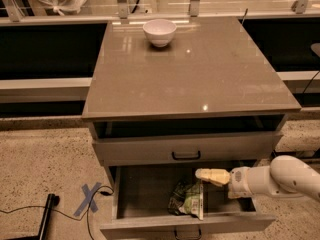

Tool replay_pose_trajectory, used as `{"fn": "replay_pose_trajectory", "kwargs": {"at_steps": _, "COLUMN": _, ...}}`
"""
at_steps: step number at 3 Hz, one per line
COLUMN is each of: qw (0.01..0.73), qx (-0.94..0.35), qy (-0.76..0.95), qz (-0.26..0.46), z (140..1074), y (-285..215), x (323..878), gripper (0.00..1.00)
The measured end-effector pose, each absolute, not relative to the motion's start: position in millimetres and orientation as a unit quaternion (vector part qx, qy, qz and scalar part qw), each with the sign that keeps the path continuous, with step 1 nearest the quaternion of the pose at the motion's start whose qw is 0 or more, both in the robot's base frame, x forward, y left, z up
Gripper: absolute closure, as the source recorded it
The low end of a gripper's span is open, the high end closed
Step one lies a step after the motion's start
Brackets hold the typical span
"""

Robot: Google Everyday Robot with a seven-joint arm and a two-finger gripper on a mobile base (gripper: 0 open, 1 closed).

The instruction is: Pick green jalapeno chip bag from middle drawer and place on counter

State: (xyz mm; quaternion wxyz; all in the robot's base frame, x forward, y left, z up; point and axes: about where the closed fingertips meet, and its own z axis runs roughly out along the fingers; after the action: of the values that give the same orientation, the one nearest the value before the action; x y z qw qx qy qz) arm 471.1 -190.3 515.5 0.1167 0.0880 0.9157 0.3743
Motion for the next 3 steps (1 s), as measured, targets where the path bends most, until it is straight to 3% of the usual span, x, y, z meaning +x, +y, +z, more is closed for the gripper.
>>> {"fn": "replay_pose_trajectory", "kwargs": {"at_steps": 2, "qw": 0.131, "qx": 0.080, "qy": 0.933, "qz": 0.325, "z": 481.1, "y": -175.6, "x": 483.4, "gripper": 0.00}}
{"fn": "replay_pose_trajectory", "kwargs": {"at_steps": 3, "qw": 0.122, "qx": 0.072, "qy": 0.940, "qz": 0.312, "z": 462.7, "y": -167.9, "x": 486.6, "gripper": 0.19}}
